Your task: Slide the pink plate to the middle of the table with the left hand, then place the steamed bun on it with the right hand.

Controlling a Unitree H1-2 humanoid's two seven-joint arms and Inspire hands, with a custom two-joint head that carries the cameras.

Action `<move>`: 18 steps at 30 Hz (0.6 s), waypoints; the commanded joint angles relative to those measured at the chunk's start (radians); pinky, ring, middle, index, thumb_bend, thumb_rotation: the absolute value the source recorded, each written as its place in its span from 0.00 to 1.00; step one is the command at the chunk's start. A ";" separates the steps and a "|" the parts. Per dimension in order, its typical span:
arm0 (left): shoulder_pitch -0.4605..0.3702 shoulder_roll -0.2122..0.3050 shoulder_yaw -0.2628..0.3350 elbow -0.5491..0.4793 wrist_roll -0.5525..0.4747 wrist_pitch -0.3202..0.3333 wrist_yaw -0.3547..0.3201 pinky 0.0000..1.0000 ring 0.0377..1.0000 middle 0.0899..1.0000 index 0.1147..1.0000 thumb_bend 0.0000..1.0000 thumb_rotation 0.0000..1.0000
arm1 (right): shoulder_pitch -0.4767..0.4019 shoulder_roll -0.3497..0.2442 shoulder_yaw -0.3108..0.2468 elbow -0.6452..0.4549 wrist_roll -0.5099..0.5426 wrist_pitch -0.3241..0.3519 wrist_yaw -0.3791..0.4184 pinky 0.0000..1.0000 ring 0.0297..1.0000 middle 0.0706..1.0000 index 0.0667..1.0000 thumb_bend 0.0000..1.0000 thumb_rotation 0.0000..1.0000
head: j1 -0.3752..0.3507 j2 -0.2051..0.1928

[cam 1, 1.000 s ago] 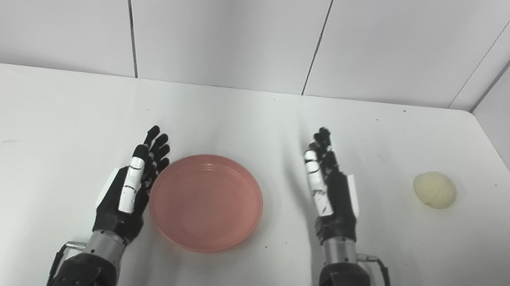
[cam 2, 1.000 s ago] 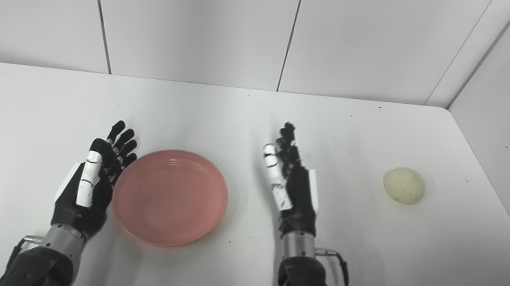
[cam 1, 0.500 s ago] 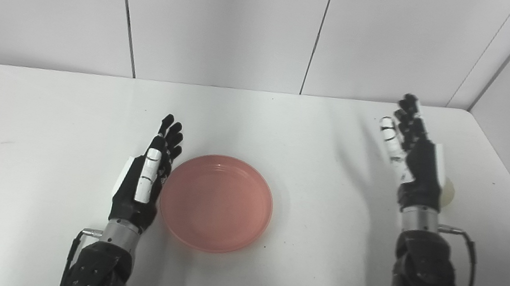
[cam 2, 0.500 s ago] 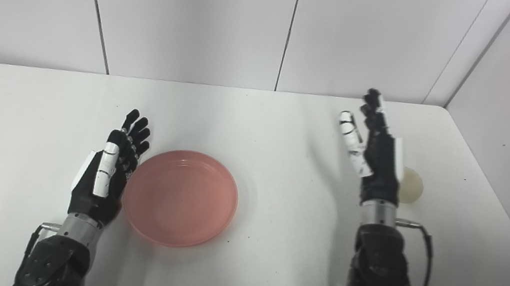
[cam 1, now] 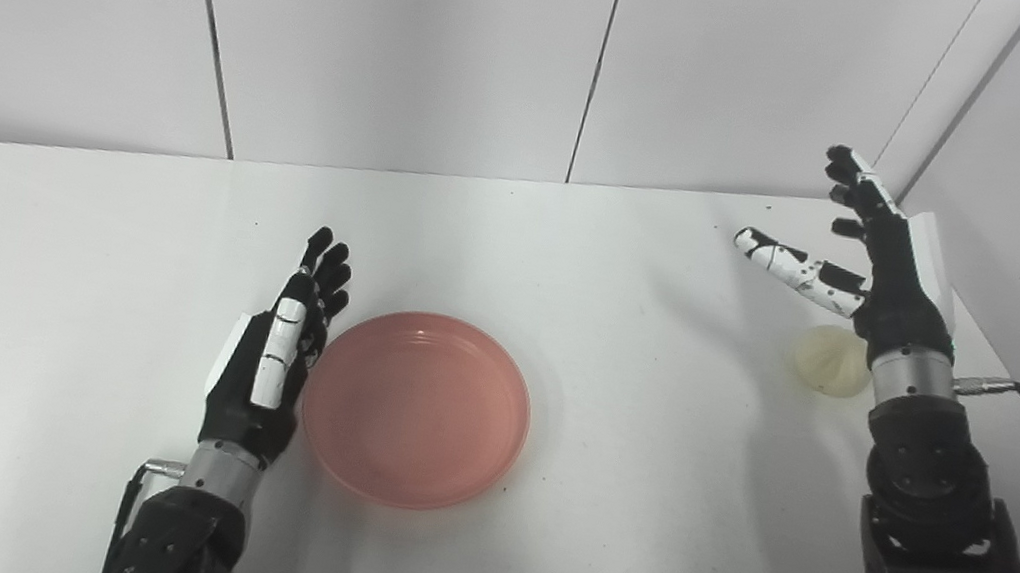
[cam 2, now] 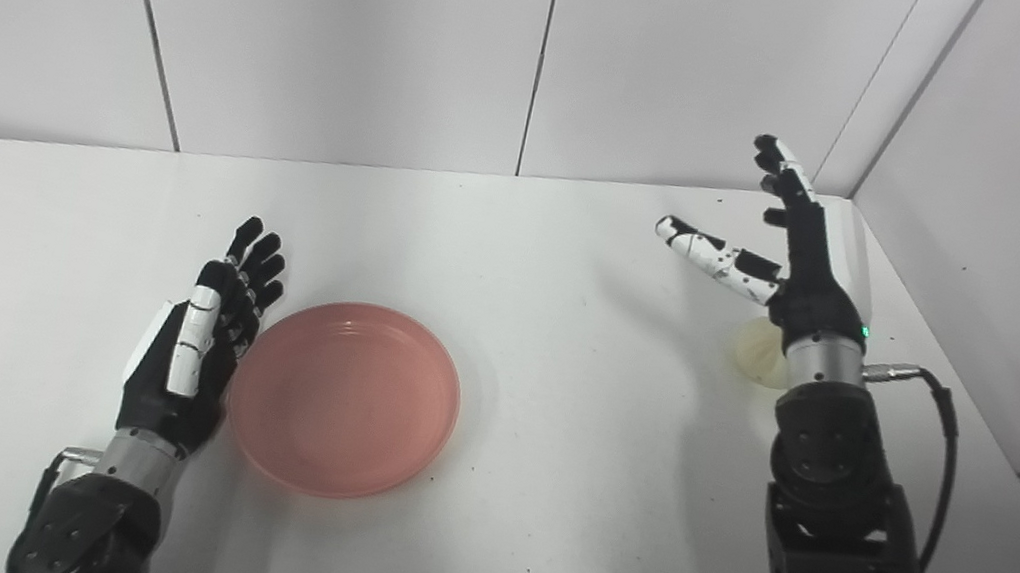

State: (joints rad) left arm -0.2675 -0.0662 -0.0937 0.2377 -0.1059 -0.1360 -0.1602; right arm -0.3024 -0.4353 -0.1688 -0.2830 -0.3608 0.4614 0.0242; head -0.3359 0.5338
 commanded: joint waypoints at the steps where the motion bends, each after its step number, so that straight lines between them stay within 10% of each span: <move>1: 0.025 0.029 0.012 0.021 -0.015 -0.024 -0.022 1.00 1.00 1.00 0.99 0.61 1.00 | -0.041 -0.020 -0.011 -0.018 -0.063 0.008 0.002 0.77 0.86 0.88 0.87 0.71 0.42 | -0.027 -0.003; 18: 0.000 0.115 0.054 0.071 -0.078 -0.025 -0.077 1.00 1.00 1.00 1.00 0.60 1.00 | -0.069 0.072 -0.078 0.113 -0.379 0.008 0.087 0.70 0.83 0.87 0.87 0.74 0.45 | -0.216 -0.041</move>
State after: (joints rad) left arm -0.2904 0.0249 -0.0481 0.2661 -0.1711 -0.1359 -0.2088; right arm -0.3313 -0.3510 -0.2369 -0.1609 -0.7127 0.4777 0.1165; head -0.5521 0.4924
